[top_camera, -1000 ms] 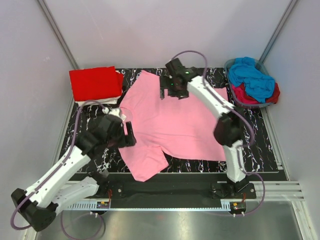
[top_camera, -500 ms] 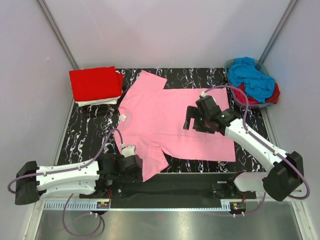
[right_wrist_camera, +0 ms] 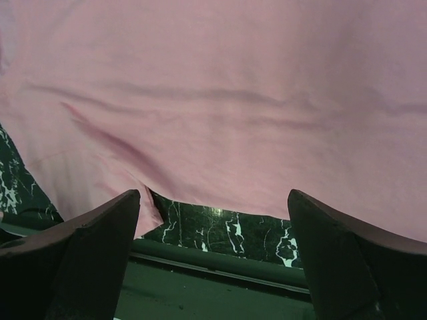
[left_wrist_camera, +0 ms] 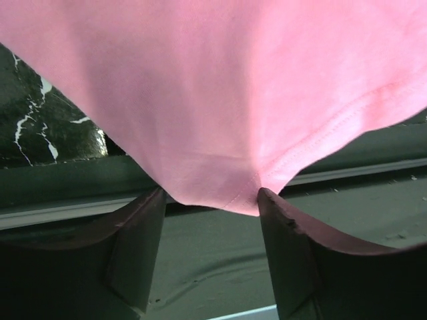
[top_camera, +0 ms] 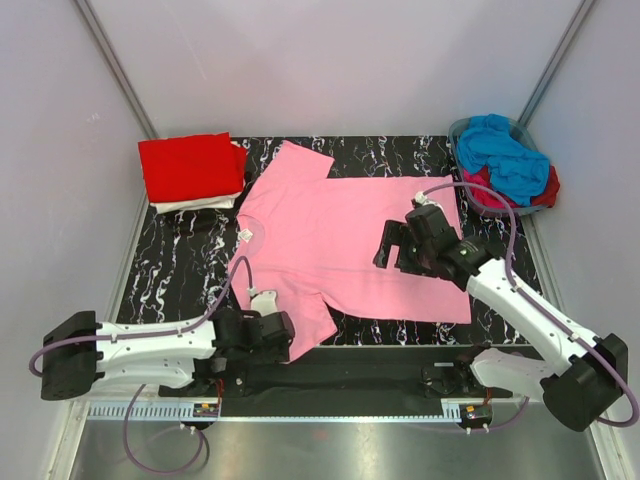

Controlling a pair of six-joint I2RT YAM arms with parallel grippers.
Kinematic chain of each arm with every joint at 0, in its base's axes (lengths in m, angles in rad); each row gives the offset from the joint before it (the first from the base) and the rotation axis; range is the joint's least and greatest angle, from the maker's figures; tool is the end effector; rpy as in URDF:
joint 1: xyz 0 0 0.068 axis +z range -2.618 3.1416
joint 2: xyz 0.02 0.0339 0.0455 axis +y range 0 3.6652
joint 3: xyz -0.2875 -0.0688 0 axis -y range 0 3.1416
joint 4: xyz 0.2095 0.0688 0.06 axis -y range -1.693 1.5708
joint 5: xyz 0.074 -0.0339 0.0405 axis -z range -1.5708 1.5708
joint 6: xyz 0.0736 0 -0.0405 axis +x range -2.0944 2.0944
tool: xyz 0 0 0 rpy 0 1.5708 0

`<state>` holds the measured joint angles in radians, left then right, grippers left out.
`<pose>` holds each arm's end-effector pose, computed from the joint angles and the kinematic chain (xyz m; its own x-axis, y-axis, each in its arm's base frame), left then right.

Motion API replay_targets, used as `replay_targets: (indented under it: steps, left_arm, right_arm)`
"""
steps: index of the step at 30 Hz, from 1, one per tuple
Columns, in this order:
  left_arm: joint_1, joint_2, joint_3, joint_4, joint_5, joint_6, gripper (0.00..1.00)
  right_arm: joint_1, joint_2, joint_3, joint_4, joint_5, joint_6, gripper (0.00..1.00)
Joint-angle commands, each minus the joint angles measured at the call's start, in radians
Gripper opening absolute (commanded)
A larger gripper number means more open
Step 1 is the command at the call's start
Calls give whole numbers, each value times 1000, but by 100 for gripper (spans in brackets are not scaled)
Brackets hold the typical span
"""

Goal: Fold and stack the t-shirts
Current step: Flatten the tshirt out

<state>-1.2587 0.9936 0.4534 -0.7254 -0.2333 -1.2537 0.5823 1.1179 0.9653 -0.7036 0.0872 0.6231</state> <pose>0.0522 -0.1065 0.1593 -0.9508 -0.0636 -0.3032 0.0038 0.9762 -0.2167 0.1763 0.1084 0.2882 -0.8042 0.1665 -0.5705 -0.0380 0.9436 0.3290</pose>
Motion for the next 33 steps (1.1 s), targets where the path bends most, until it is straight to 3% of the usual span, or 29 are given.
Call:
replay_targets:
  steps: [1, 7, 11, 14, 19, 22, 24, 25, 29, 33]
  left_arm:
    - [-1, 28, 24, 38, -52, 11, 59]
    - [19, 23, 14, 61, -58, 33, 45]
    - [30, 22, 11, 69, -54, 46, 29]
    - [30, -1, 5, 70, -54, 48, 0]
    - [30, -70, -5, 73, -54, 53, 0]
    - [28, -107, 5, 57, -49, 45, 0]
    - [24, -130, 4, 38, -37, 36, 17]
    - [18, -138, 2, 31, -32, 28, 38]
    - [-31, -121, 7, 17, -31, 17, 52]
    - [-70, -15, 33, 26, -32, 20, 56]
  right_arm:
    - [5, -29, -19, 7, 34, -2, 100]
    - [4, -75, -43, -82, 181, 29, 100]
    - [2, -142, -68, -198, 316, 194, 100]
    - [-10, -220, -105, -289, 378, 341, 100]
    - [-22, -388, -175, -395, 384, 551, 100]
    - [-24, -455, -212, -395, 379, 596, 100]
    - [-25, -464, -217, -395, 370, 612, 100]
    - [-25, -460, -218, -387, 362, 606, 100]
    - [-25, -419, -214, -381, 364, 589, 100]
    - [-27, -398, -232, -353, 350, 589, 100]
